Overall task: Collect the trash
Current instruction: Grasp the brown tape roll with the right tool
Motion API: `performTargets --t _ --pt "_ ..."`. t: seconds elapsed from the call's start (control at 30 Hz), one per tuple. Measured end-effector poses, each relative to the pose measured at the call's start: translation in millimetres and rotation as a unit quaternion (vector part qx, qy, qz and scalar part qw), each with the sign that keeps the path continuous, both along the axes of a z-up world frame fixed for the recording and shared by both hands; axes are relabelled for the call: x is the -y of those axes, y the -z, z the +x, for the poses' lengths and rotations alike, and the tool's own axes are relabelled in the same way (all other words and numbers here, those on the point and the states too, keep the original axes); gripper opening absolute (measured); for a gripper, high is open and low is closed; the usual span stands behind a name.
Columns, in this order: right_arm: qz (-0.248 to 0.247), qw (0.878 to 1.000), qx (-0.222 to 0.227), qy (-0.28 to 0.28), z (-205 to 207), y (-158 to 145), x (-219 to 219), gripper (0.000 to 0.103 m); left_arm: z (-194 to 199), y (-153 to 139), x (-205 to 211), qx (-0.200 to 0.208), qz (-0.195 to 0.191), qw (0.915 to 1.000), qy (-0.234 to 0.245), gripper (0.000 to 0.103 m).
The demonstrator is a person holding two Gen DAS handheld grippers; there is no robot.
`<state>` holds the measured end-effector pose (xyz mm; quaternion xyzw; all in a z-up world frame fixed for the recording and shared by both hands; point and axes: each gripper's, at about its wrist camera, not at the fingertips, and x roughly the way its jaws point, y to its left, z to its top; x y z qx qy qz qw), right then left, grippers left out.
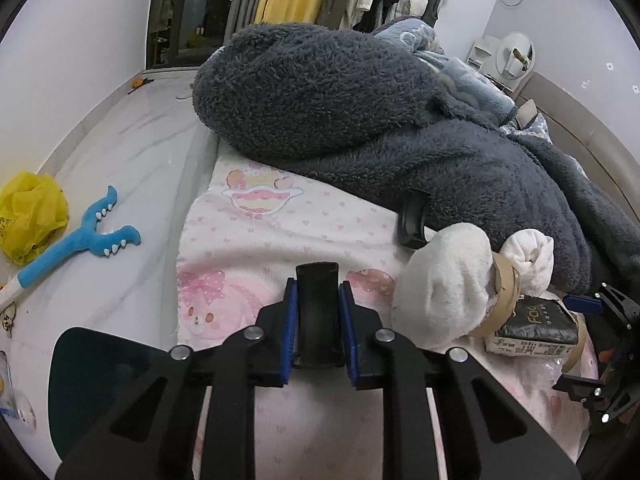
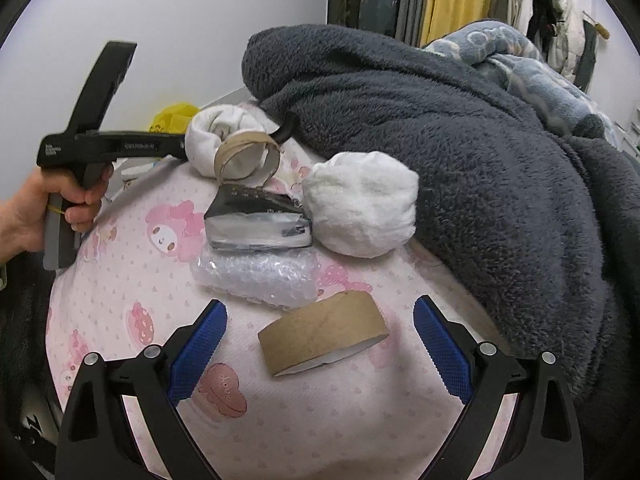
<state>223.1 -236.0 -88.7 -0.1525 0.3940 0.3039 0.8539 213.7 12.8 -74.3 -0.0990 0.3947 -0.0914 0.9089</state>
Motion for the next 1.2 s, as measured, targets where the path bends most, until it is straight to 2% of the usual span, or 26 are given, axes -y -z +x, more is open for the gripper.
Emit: performTargets --t 0.03,0.1,0.3,0.5,0.8,0.97,1.2 --pt "-0.004 1.000 -0.001 -0.001 1.1 1.2 -1.5 0.093 -0.8 -1.4 0.2 0.001 0.000 1.0000 0.002 0.022" --pt "-0.016 1.000 -0.001 0.001 0.8 3.7 -3.7 0.081 -3.2 -4.5 0.4 0.004 0.001 1.0000 0.005 0.022" --pt "-0.027 1.000 -0.004 0.011 2.4 4.3 -5.8 0.061 -10.2 -16.1 3.8 0.018 0.012 0.9996 0.016 0.022" --pt "-0.021 0.999 -0.003 0.038 -3.3 -0.5 2.0 0.059 -20.1 -29.2 4.9 0.037 0.038 0.9986 0.008 0.022" --pt "-0.001 0.995 0.025 0.093 -30.0 -33.3 -5.0 0.059 -37.7 -52.9 -7.3 0.058 0.023 0.9980 -0.003 0.022" --pt "0.002 0.992 0.036 0.119 -42.8 -46.6 -10.4 0.059 -54.2 -63.1 -12.4 0.069 0.035 0.9970 -0.002 0.022" --pt "0.042 0.984 0.043 0.167 -60.4 -65.4 -17.6 0.059 -72.0 -67.1 -23.7 0.074 0.053 0.9958 0.000 0.022"
